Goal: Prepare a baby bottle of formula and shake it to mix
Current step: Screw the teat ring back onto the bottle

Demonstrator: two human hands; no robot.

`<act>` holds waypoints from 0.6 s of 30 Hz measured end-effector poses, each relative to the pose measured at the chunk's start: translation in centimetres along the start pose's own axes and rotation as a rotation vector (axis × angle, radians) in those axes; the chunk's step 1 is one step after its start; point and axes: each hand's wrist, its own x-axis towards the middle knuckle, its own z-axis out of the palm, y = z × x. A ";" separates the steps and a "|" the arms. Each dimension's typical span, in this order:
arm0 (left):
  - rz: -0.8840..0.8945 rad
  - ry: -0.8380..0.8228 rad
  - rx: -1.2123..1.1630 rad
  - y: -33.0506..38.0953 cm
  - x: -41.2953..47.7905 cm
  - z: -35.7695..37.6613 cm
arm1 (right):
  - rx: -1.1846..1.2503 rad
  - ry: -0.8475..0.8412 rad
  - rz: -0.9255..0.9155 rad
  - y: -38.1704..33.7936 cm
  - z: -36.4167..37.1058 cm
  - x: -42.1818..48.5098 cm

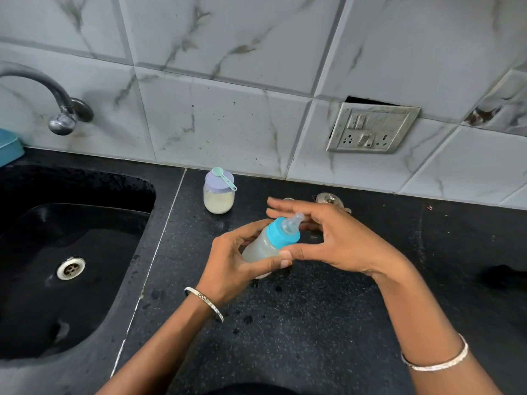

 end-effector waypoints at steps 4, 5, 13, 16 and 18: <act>0.017 0.047 0.006 -0.2 -0.1 0.2 | 0.097 0.217 -0.005 0.6 1.5 0.0; 0.019 0.080 0.017 -0.3 -0.1 0.3 | 0.100 0.299 0.014 0.6 2.2 0.0; 0.002 0.212 0.275 -1.2 -0.3 1.0 | 0.103 0.656 0.126 0.5 5.9 0.9; -0.058 0.130 0.123 -1.2 -0.1 0.5 | 0.273 0.457 0.149 1.6 4.8 0.9; -0.078 0.041 -0.022 -1.1 0.2 0.2 | 0.395 0.290 0.103 2.3 4.2 0.5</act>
